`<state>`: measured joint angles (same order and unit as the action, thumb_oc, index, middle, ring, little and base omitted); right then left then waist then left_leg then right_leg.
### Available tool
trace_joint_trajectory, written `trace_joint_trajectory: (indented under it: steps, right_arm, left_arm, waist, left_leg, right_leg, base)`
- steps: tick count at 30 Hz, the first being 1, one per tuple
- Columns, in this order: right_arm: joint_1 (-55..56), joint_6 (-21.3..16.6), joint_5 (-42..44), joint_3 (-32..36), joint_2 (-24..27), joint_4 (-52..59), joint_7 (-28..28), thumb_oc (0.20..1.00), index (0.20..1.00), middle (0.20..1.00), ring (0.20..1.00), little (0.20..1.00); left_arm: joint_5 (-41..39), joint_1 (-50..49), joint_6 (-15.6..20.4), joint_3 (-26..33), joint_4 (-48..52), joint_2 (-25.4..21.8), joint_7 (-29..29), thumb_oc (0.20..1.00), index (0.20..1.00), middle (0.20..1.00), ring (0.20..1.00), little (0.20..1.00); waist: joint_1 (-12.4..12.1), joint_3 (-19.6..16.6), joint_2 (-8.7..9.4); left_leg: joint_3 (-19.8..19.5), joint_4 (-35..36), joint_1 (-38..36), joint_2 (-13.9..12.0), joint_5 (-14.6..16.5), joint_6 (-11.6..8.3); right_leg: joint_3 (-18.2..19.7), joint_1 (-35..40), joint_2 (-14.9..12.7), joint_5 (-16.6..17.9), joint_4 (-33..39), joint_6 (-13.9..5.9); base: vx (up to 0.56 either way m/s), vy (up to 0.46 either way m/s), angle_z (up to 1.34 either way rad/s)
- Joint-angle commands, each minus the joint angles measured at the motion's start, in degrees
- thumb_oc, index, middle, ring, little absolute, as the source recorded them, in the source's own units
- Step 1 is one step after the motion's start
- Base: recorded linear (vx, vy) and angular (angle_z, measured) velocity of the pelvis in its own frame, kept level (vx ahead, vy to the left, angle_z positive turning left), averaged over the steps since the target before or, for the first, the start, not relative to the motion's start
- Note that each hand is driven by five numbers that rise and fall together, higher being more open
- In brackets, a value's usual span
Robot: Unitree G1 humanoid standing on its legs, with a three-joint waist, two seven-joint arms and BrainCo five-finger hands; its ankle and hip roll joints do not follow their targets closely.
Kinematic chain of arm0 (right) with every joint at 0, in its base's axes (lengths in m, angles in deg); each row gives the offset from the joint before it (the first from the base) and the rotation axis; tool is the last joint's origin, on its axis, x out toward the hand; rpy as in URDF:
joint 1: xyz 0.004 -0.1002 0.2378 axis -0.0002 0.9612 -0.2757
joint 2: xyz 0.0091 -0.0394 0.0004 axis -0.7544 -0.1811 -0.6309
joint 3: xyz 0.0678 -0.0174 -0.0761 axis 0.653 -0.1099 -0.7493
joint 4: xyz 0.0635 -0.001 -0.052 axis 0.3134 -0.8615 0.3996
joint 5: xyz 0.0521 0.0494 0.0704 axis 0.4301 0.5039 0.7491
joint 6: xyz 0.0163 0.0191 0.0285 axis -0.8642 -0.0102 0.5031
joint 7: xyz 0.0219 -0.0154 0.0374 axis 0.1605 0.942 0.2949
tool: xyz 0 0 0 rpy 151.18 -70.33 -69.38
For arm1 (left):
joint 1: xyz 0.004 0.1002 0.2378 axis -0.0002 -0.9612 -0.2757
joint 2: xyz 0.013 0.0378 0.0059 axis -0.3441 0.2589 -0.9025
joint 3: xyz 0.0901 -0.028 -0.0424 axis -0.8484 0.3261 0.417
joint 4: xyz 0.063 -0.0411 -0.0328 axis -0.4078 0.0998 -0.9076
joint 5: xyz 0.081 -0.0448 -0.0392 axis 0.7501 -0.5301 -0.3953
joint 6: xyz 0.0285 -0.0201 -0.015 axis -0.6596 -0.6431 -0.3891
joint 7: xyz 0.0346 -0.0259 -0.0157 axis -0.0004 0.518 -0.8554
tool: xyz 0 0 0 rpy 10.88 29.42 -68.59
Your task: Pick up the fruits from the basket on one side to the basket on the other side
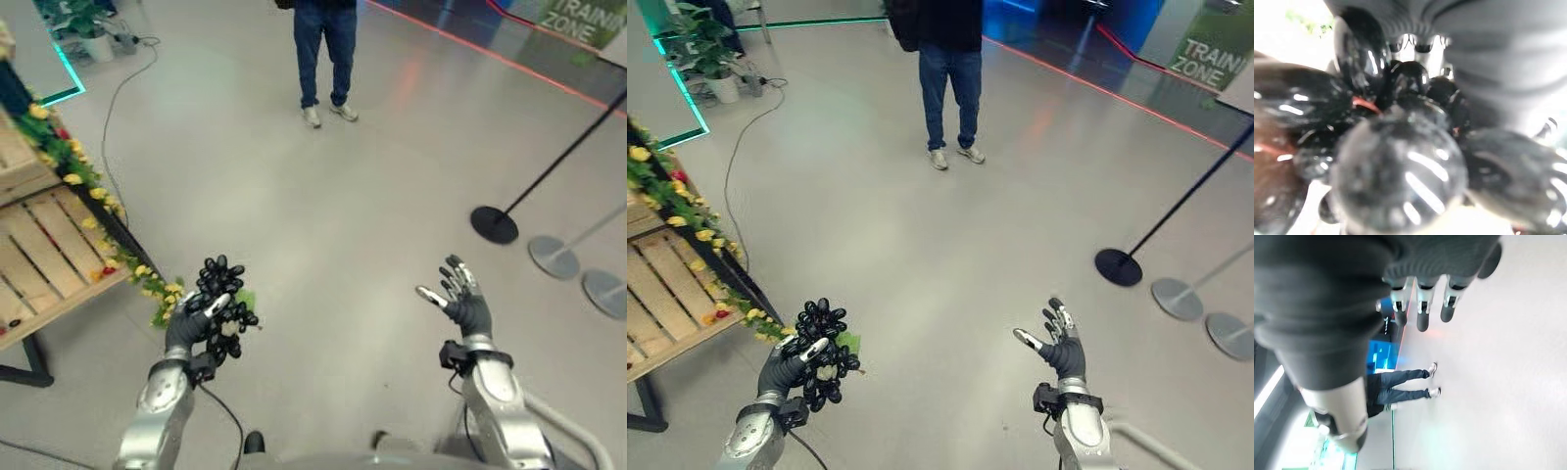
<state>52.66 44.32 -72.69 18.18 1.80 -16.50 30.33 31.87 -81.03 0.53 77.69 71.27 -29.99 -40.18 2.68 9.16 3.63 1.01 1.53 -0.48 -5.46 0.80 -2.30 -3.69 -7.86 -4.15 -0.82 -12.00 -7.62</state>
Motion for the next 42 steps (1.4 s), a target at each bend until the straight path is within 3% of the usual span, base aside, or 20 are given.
trace_joint_trajectory:
  steps: [1,4,5,6,9,13,14,18,22,24,27,31,32,34,36,38,39,40,41,42]
  right_arm:
    - [-3.13,-3.09,2.04,0.80,2.65,3.20,-0.98,1.000,1.000,1.000,1.000,1.000]
    - [-2.97,-3.19,1.77,0.31,4.03,4.11,-1.34,1.000,1.000,1.000,1.000,1.000]
    - [-2.92,-3.23,1.02,0.02,4.90,3.89,-1.27,1.000,1.000,1.000,1.000,1.000]
    - [-3.08,-3.19,0.02,-0.25,5.20,4.13,-0.99,1.000,1.000,1.000,1.000,1.000]
    - [-5.45,-2.59,-2.02,-2.17,7.25,4.01,-1.97,1.000,1.000,1.000,1.000,1.000]
    - [-6.31,-2.44,-1.38,-1.78,8.52,3.08,-1.69,1.000,1.000,1.000,1.000,1.000]
    - [-6.81,-2.27,-1.52,-1.79,8.59,2.65,-1.41,1.000,1.000,1.000,1.000,1.000]
    - [-6.75,-1.77,-1.52,-0.47,8.45,2.16,-0.51,1.000,1.000,1.000,1.000,1.000]
    - [-6.37,-1.32,-2.52,0.18,8.92,1.38,0.70,1.000,1.000,1.000,1.000,1.000]
    - [-5.93,-1.14,-2.42,0.66,8.78,1.63,0.93,1.000,1.000,1.000,1.000,1.000]
    - [-4.47,-0.95,-2.72,0.57,8.05,2.09,0.42,1.000,1.000,1.000,1.000,1.000]
    - [-3.28,-0.50,-2.95,0.59,6.53,1.21,0.14,1.000,1.000,1.000,1.000,1.000]
    - [-2.33,-0.34,-2.75,1.00,5.60,1.72,-0.36,1.000,1.000,1.000,1.000,1.000]
    - [-2.35,-0.18,-3.23,0.88,5.11,1.41,-0.01,1.000,1.000,1.000,1.000,1.000]
    - [-2.49,-0.05,-3.52,0.48,4.69,1.32,0.15,1.000,1.000,1.000,1.000,1.000]
    - [-2.89,-0.19,-3.45,0.16,4.28,0.77,0.48,1.000,1.000,1.000,1.000,1.000]
    - [-2.95,-0.21,-3.45,0.17,4.29,0.74,0.49,1.000,1.000,1.000,1.000,1.000]
    - [-3.18,-0.18,-2.65,0.11,4.19,-0.02,0.77,1.000,1.000,1.000,1.000,1.000]
    - [-3.22,-0.20,-2.63,0.08,4.21,-0.07,0.78,1.000,1.000,1.000,1.000,1.000]
    - [-3.45,-0.04,-2.02,-0.09,4.07,-0.98,0.86,1.000,1.000,1.000,1.000,1.000]
  left_arm:
    - [1.41,1.63,3.21,1.15,6.99,0.47,0.65,0.200,0.200,0.200,0.200,0.200]
    - [0.35,1.31,3.78,1.14,7.05,1.73,0.72,0.200,0.200,0.200,0.200,0.200]
    - [0.25,1.08,4.02,1.50,6.76,1.65,0.09,0.200,0.200,0.200,0.200,0.200]
    - [0.29,1.01,4.40,1.64,7.40,2.77,0.30,0.200,0.200,0.200,0.200,0.200]
    - [-2.09,0.39,5.44,2.57,7.30,4.26,-0.20,0.200,0.200,0.200,0.200,0.200]
    - [-4.23,0.72,5.72,3.13,6.95,5.66,0.04,0.200,0.200,0.200,0.200,0.200]
    - [-4.59,0.71,5.53,3.48,7.04,5.81,-0.10,0.200,0.200,0.200,0.200,0.200]
    - [-4.95,-0.35,5.16,4.89,6.26,6.05,-0.54,0.200,0.200,0.200,0.200,0.200]
    - [-5.22,-0.51,4.97,4.89,5.72,7.10,-1.25,0.200,0.200,0.200,0.200,0.200]
    - [-4.87,-0.57,4.85,4.64,5.37,7.42,-1.23,0.200,0.200,0.200,0.200,0.200]
    - [-4.28,-1.05,4.50,4.39,4.60,7.65,-1.15,0.200,0.200,0.200,0.200,0.200]
    - [-3.22,-0.66,3.82,3.99,5.02,6.42,-0.41,0.200,0.200,0.200,0.200,0.200]
    - [-2.46,0.05,3.53,3.46,5.46,5.12,-0.02,0.200,0.200,0.200,0.200,0.200]
    - [-1.78,1.55,3.14,2.18,4.99,4.33,-0.07,0.200,0.200,0.200,0.200,0.200]
    - [-1.50,2.47,3.28,1.34,4.86,3.59,-0.31,0.200,0.200,0.200,0.200,0.200]
    - [-0.96,3.01,3.40,0.80,4.90,3.04,-0.68,0.200,0.200,0.200,0.200,0.200]
    - [-0.96,3.06,3.41,0.81,4.89,3.05,-0.68,0.200,0.200,0.200,0.200,0.200]
    - [-1.12,3.39,3.58,0.79,5.12,2.99,-0.68,0.200,0.200,0.200,0.200,0.200]
    - [-1.12,3.37,3.56,0.81,5.13,3.00,-0.68,0.200,0.200,0.200,0.200,0.200]
    - [-1.22,3.37,3.59,1.42,4.93,3.15,-0.70,0.200,0.200,0.200,0.200,0.200]
  waist:
    - [1.92,0.23,-0.98]
    - [2.13,0.12,-0.73]
    - [1.21,0.33,-0.89]
    - [1.13,0.27,-1.39]
    - [-1.32,-0.77,-2.32]
    - [-3.47,1.40,-2.30]
    - [-3.43,1.65,-2.31]
    - [-3.91,1.03,-2.27]
    - [-3.92,-0.06,-3.19]
    - [-3.99,-0.41,-3.49]
    - [-4.23,-1.92,-4.51]
    - [-4.69,-3.00,-3.81]
    - [-4.92,-2.61,-3.08]
    - [-4.42,-1.80,-2.84]
    - [-3.34,-0.86,-3.21]
    - [-2.20,-0.20,-4.00]
    - [-2.27,-0.31,-4.10]
    - [-1.24,-0.03,-4.59]
    - [-1.25,-0.02,-4.70]
    - [-1.64,0.35,-3.93]
  left_leg:
    - [-4.30,3.47,-4.05,3.99,2.34,3.13]
    - [-9.38,3.47,-3.40,7.25,1.21,3.54]
    - [-10.75,3.47,-3.39,7.74,0.73,3.60]
    - [-11.83,3.47,-3.15,8.51,1.00,3.78]
    - [-10.33,3.47,-2.40,8.60,0.30,3.76]
    - [-8.66,-7.77,3.46,13.51,2.18,2.84]
    - [-6.80,-9.22,5.31,12.98,2.45,2.43]
    - [2.04,-5.27,6.03,2.97,-0.20,0.28]
    - [7.35,1.89,5.06,-6.45,-8.05,-3.84]
    - [9.93,2.09,5.04,-9.21,-10.10,-4.98]
    - [8.94,3.47,4.81,-8.54,-8.16,-5.67]
    - [7.58,3.47,4.96,-6.53,-7.00,-4.84]
    - [6.62,3.47,5.15,-3.73,-6.02,-3.22]
    - [5.91,3.47,4.51,-0.99,-4.65,-1.47]
    - [4.91,3.47,3.84,1.43,-4.04,0.43]
    - [3.96,3.47,3.26,1.56,-3.14,0.57]
    - [4.00,3.47,3.52,1.43,-3.33,0.55]
    - [3.23,3.47,3.06,1.78,-2.94,0.27]
    - [3.24,3.47,2.94,1.61,-2.76,0.18]
    - [3.56,3.47,2.07,2.17,-2.31,-0.20]
  right_leg:
    - [5.83,-3.01,6.10,3.07,4.31,1.23]
    - [12.22,-2.55,9.03,5.00,9.91,3.03]
    - [11.67,-1.47,8.69,5.06,9.87,3.75]
    - [12.36,0.09,7.06,6.77,15.66,2.24]
    - [9.29,2.56,6.88,6.72,16.41,2.87]
    - [4.68,5.19,4.03,5.45,17.00,3.58]
    - [3.83,5.22,2.93,5.37,17.00,3.34]
    - [-1.36,6.39,-2.04,4.82,17.00,1.77]
    - [-7.46,8.62,-4.84,3.17,17.00,0.17]
    - [-9.52,10.13,-6.01,2.60,17.00,-0.51]
    - [-11.64,11.47,-7.15,2.60,17.00,-1.55]
    - [-12.92,12.47,-9.17,3.76,15.45,-2.21]
    - [-14.04,11.72,-12.74,3.82,9.79,-3.24]
    - [-13.65,9.77,-15.86,6.17,2.70,-3.32]
    - [-10.80,5.72,-17.82,11.27,-5.11,-3.07]
    - [-7.25,1.91,-14.37,8.46,-6.71,-2.26]
    - [-7.24,1.69,-14.21,8.71,-6.55,-2.14]
    - [-4.94,-0.95,-10.07,4.71,-1.70,-1.17]
    - [-5.01,-0.76,-9.89,4.61,-1.55,-1.09]
    - [-7.89,-0.56,-9.83,5.64,4.77,-1.16]
  base:
    - [0.19,0.108,0.73]
    - [0.19,0.079,1.36]
    - [0.11,0.010,0.78]
    - [0.04,-0.035,0.42]
    - [0.11,-0.042,0.50]
    - [0.02,0.020,0.45]
    - [-0.02,0.064,1.02]
    - [0.05,0.109,0.68]
    - [0.10,0.185,0.78]
    - [0.13,0.212,0.67]
    - [0.09,0.229,0.60]
    - [0.12,0.210,0.61]
    - [0.14,0.380,0.46]
    - [0.11,0.353,0.58]
    - [0.07,0.294,0.75]
    - [0.03,0.142,0.42]
    - [0.09,0.092,0.38]
    - [0.08,0.050,0.28]
    - [0.17,0.022,0.10]
    - [0.15,-0.065,0.07]
